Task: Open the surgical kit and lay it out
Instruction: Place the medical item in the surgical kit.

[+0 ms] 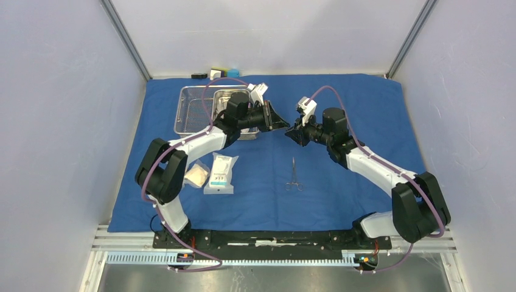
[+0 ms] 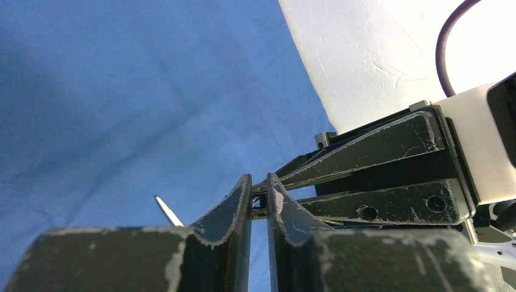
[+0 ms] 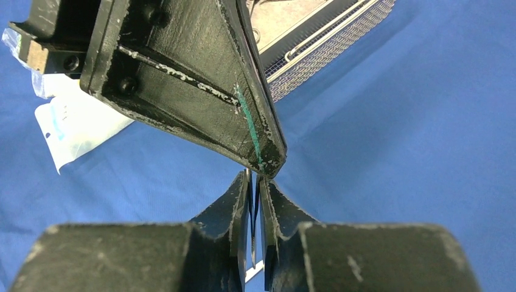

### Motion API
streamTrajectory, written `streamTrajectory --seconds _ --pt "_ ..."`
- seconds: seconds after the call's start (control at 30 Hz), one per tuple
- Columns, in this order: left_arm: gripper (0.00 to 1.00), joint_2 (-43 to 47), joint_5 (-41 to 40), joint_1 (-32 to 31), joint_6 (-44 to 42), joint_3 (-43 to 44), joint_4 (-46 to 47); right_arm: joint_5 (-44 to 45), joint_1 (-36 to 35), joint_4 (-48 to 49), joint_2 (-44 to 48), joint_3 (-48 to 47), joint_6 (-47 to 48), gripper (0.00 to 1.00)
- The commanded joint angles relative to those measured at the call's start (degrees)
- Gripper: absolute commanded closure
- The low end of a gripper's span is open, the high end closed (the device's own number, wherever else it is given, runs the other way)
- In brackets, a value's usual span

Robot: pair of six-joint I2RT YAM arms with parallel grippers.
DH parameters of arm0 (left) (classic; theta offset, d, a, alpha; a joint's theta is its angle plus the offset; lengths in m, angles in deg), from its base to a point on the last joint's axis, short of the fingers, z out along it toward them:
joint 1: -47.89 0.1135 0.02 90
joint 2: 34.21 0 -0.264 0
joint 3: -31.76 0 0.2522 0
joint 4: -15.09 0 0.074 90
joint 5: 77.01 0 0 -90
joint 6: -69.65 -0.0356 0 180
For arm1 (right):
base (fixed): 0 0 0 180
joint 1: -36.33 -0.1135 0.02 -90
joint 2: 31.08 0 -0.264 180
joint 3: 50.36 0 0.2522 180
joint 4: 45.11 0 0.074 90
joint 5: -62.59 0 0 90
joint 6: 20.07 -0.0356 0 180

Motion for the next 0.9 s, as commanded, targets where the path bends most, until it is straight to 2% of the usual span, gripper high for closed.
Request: streamTrajectory --seconds 0.0,0.13,0.33,0.4,0.6,0.77,0.87 --pt "0.75 1.3 -1.4 -0.2 -4.2 0.8 -0.5 1.7 0.1 2.3 2.5 0.1 0.3 0.94" --pt "0.6 1.4 -1.1 0.3 -6.2 2.6 -1.8 4.6 0.1 2.5 4.5 2.5 0.9 0.96" --pt "0.23 3.8 -2.4 4.1 -11.0 5.0 -5.8 12.5 0.5 -3.3 9.0 6.4 5.1 0.97" --pt "0.14 5.1 -2.8 5.8 -13.9 5.5 -7.2 14.9 0.5 -6.5 10.6 8.2 6.2 0.97" --pt "0.07 8.0 -6.1 7.1 -27.9 8.4 -16.5 23.9 1.4 -14.0 15.3 14.7 4.7 0.98" --pt "0.04 8.7 -8.9 7.7 -31.7 6.4 -20.0 23.5 3.6 -20.7 16.7 16.4 0.9 1.0" --pt "0.03 8.2 -9.2 8.5 -31.0 5.0 -20.5 22.0 7.0 -21.1 18.1 19.4 -3.0 1.0"
